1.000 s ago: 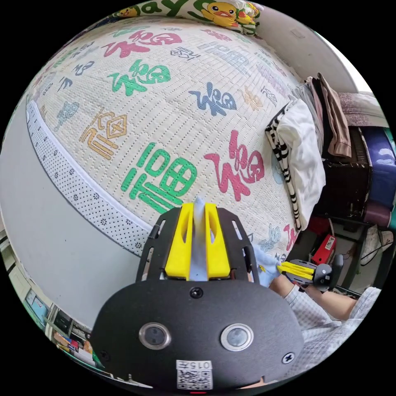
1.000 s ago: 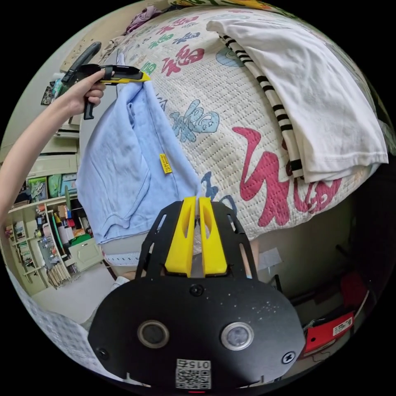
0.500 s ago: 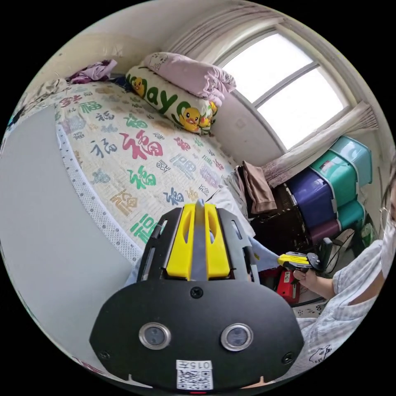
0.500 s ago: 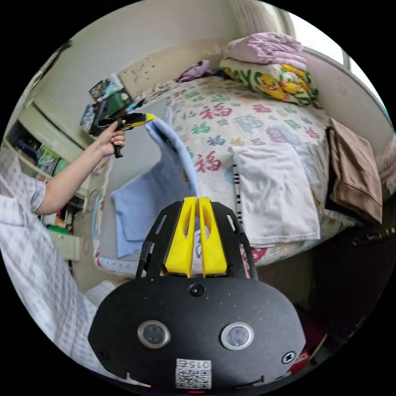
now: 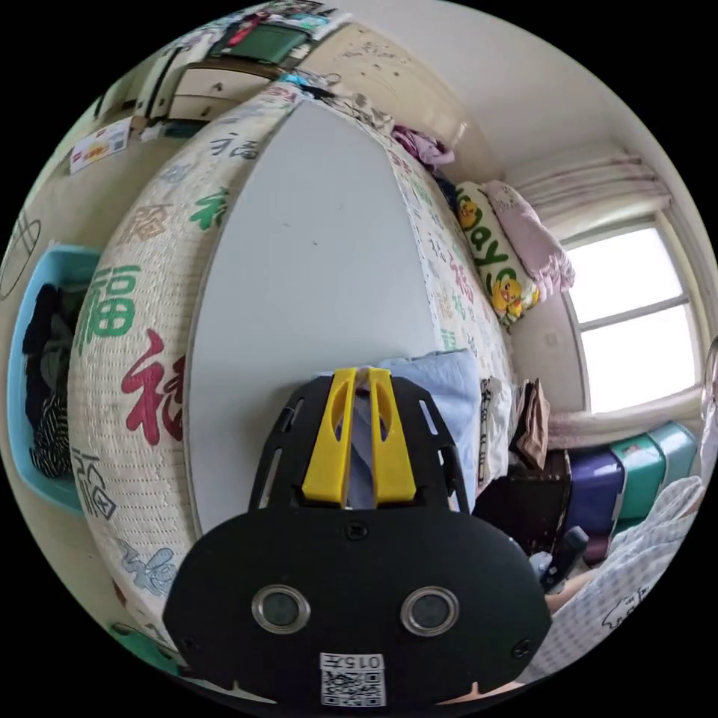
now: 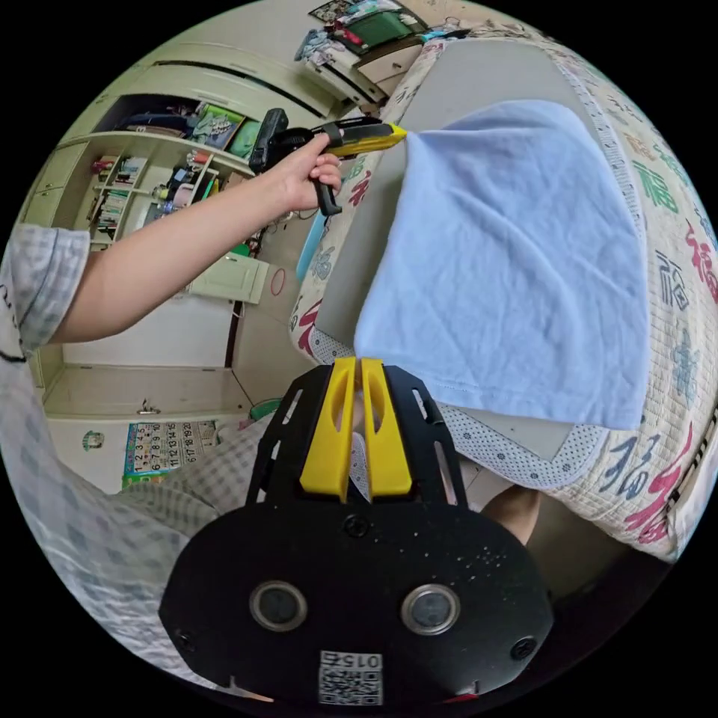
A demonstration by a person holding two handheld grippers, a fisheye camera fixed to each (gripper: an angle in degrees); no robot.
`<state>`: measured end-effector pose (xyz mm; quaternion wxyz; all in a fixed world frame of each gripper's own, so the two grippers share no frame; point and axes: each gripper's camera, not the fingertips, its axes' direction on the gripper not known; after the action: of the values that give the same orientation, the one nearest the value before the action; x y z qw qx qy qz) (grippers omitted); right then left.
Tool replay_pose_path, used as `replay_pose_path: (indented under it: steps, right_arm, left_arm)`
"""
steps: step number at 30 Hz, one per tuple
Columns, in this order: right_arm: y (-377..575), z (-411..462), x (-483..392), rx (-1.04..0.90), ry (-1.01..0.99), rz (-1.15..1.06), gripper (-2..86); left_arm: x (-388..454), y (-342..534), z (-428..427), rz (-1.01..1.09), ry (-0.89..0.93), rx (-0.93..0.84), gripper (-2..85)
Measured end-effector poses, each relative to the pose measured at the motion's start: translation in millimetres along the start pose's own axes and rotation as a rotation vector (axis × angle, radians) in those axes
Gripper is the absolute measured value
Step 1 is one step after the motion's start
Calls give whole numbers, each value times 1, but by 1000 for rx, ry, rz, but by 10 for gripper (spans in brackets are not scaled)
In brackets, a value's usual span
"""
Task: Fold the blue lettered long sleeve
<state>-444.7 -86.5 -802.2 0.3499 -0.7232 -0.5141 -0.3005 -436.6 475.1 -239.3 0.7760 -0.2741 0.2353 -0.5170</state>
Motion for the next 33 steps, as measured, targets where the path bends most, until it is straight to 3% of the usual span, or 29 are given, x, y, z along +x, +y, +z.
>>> replay_pose_path:
  steps: [2,5,8,12,17,20,25,30,33]
  right_arm:
    - [-25,16,-2,-56,52,-22,-1]
    - [-51,25,-2,-84,59,-58,1]
    - [-75,39,0,-125,81,-88,2]
    - [-100,59,5,-176,109,-130,2]
    - [-139,117,44,-273,85,-99,4]
    - [-158,160,64,-336,187,-106,6]
    - [-178,173,94,-389,104,-100,24]
    - [-187,107,137,-275,-112,-84,92]
    - [-203,44,188,-13,-137,-62,101]
  left_arm:
    - [-21,3,-18,-101,71,87,63]
    - [-30,1,-11,-117,191,-9,104]
    - [-23,0,14,-51,123,-149,76]
    - [-25,-9,-4,-33,66,-108,12]
    - [-37,-6,-7,26,-99,-127,3]
    - [-48,3,-1,18,-101,-101,6]
    - [-41,13,-15,69,-138,-83,34]
    - [-65,31,-54,-55,-30,-28,95]
    - [-66,44,-55,-37,44,-36,135]
